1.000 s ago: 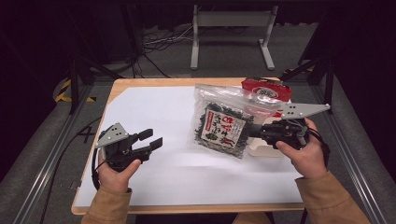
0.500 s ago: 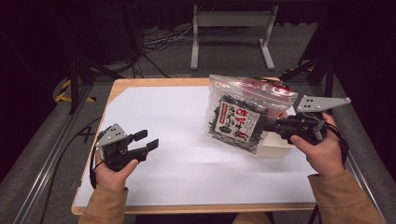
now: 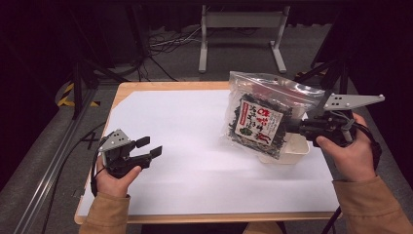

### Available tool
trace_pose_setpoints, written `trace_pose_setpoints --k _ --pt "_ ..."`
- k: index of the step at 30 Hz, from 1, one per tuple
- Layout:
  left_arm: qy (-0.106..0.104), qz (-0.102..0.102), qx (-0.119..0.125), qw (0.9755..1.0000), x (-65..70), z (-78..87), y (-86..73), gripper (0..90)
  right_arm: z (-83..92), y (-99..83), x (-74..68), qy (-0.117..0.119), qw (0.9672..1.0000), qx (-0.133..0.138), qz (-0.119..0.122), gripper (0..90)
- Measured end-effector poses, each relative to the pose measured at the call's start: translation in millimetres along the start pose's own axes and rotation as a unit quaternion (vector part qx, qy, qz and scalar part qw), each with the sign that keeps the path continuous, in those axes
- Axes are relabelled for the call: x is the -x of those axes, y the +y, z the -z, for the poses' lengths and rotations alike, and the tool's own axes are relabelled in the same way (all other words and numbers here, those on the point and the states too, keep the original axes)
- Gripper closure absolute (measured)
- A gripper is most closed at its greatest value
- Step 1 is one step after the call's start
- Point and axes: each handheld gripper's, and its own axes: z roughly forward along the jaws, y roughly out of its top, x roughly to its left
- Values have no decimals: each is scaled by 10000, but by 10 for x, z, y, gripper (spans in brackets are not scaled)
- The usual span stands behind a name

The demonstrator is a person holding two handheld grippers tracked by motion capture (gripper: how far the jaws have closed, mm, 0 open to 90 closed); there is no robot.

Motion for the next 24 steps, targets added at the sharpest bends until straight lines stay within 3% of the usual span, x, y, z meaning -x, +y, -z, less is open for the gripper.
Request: trace_pose_setpoints --k 24 --pt "86 42 -105 9999 -63 -6 -37 385 318 102 209 -396 9987 103 -305 806"
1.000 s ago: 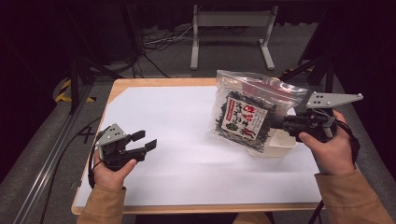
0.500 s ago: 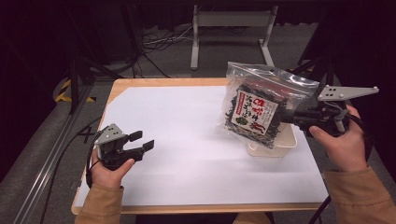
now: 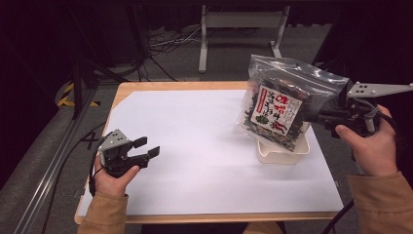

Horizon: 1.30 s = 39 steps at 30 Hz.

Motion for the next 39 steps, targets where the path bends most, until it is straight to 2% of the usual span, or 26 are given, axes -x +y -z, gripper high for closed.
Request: trace_pose_setpoints --k 12,20,24,29,33,39 --pt "43 6 -42 10000 -20 -7 -11 376 97 30 120 -328 9993 -8 -190 806" --pt "87 22 -91 9999 -40 6 -20 371 105 41 179 -679 9973 -47 -291 805" --pt "96 33 -95 9999 -45 9 -23 370 104 38 207 -763 9966 -34 -313 805" --pt "114 11 -95 9999 -53 6 -26 367 67 11 250 -946 9948 -56 -361 805" --pt "119 15 -98 9999 -52 6 -28 365 11 -36 294 -1000 9939 -55 -461 804" --pt "120 27 -100 9999 -53 3 -32 362 -72 -98 348 -1122 9921 -203 -523 804"
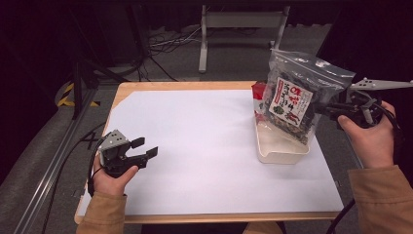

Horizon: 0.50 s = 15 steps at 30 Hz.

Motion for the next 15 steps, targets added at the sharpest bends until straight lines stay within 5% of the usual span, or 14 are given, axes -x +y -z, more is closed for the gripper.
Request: trace_pose_setpoints --k 15 --pt "-6 -13 -4 10000 15 -9 -1 357 -182 -100 -4 -102 9997 -213 63 803"
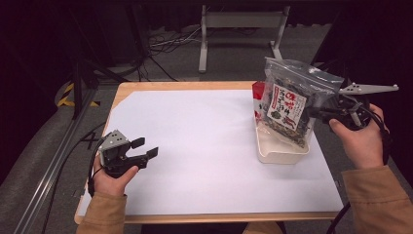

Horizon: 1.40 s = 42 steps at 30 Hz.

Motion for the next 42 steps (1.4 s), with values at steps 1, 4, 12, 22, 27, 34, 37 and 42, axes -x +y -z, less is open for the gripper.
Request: trace_pose_setpoints --k 1,4,12,22,27,34,37,42 --pt "1 -11 -21 10000 4 0 1 356 -13 -17 2 2 10000 -23 -13 803" --pt "-13 -5 -39 10000 9 -7 0 355 -30 -36 3 11 10000 -43 6 803" --pt "-7 8 -38 10000 23 -18 0 354 -111 -120 10 80 9999 -131 -14 802" --pt "-13 -7 -38 10000 29 -20 0 345 -235 -217 1 119 9996 -246 10 801" --pt "-8 -32 -65 10000 30 -24 -1 342 -250 -259 21 128 9995 -274 -28 800" --pt "-10 -40 -60 10000 45 -33 3 340 -319 -361 14 179 9994 -270 -109 799" --pt "-33 -53 -77 10000 49 -34 6 339 -362 -400 -8 204 9993 -284 -93 799" --pt "-24 -66 -68 10000 56 -38 7 338 -404 -448 -52 206 9994 -267 -20 798"
